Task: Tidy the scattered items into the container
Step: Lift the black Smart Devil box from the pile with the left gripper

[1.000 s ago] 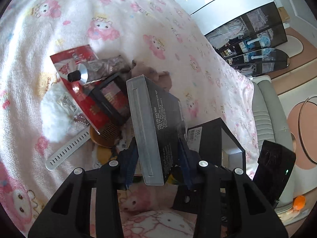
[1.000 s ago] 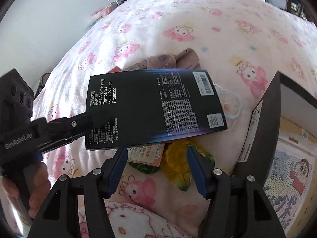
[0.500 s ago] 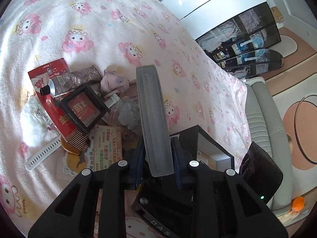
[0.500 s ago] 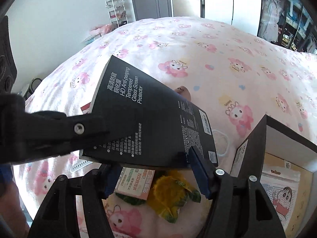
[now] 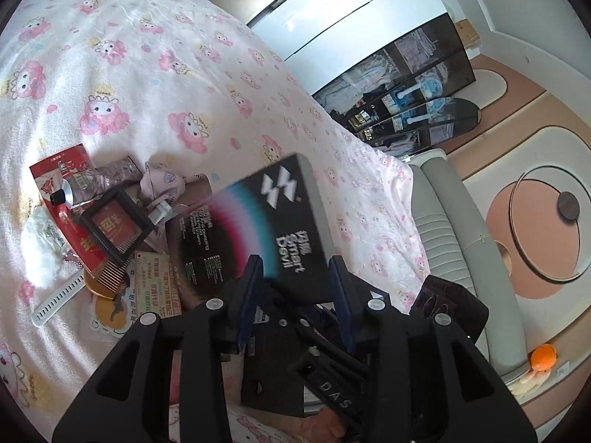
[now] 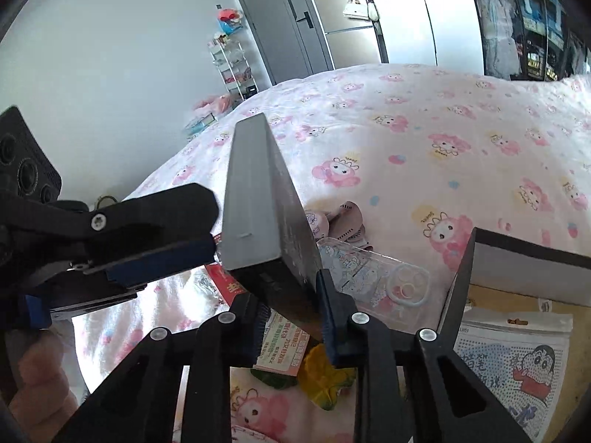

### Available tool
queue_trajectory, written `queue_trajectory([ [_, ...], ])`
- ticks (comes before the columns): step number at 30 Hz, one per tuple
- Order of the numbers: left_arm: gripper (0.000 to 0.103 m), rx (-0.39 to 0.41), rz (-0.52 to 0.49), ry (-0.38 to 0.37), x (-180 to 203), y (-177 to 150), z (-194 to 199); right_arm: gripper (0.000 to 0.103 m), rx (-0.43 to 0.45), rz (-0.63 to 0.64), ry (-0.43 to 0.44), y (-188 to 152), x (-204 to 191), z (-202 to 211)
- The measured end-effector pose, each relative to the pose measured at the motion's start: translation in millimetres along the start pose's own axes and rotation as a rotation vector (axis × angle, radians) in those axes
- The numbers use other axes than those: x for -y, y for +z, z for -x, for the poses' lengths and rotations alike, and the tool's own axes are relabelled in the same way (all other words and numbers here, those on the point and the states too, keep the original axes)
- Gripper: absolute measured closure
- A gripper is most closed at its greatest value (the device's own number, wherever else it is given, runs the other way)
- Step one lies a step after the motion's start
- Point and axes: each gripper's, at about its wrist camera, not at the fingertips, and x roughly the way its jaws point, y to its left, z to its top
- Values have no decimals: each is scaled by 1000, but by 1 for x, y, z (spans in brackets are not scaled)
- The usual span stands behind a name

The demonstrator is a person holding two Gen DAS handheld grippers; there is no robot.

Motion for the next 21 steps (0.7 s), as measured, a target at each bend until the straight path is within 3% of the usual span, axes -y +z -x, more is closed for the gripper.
queue_trajectory([
  [4,67,22,37,120,-27,5,0,83,-2,-64,52,-3,16,8],
  [11,67,-7,103,131,-56,1,-10,87,-3,-233,241,-6,39,21],
  [18,63,-125,47,157,-61,0,-52,87,-24,-241,203,-14,46,27],
  [20,62,-188,50,125,-69,-1,-70,87,-20,-269,223,-13,54,30],
  [21,56,-215,47,80,-70,-2,-75,87,-18,-270,221,-13,55,32],
])
